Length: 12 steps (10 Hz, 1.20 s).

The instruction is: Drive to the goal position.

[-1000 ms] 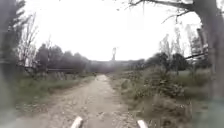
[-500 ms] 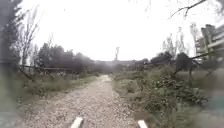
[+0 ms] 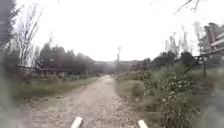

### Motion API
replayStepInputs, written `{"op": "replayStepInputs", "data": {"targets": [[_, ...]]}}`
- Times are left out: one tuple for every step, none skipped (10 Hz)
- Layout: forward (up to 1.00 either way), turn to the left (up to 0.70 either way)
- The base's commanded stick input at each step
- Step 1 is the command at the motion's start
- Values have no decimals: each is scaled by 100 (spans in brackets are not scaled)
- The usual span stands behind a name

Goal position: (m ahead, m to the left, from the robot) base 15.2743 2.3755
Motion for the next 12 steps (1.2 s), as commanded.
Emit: {"op": "replayStepInputs", "data": {"targets": [[100,0],[100,0],[100,0],[100,0],[100,0],[100,0],[100,0],[100,0],[100,0],[100,0],[100,0],[100,0]]}}
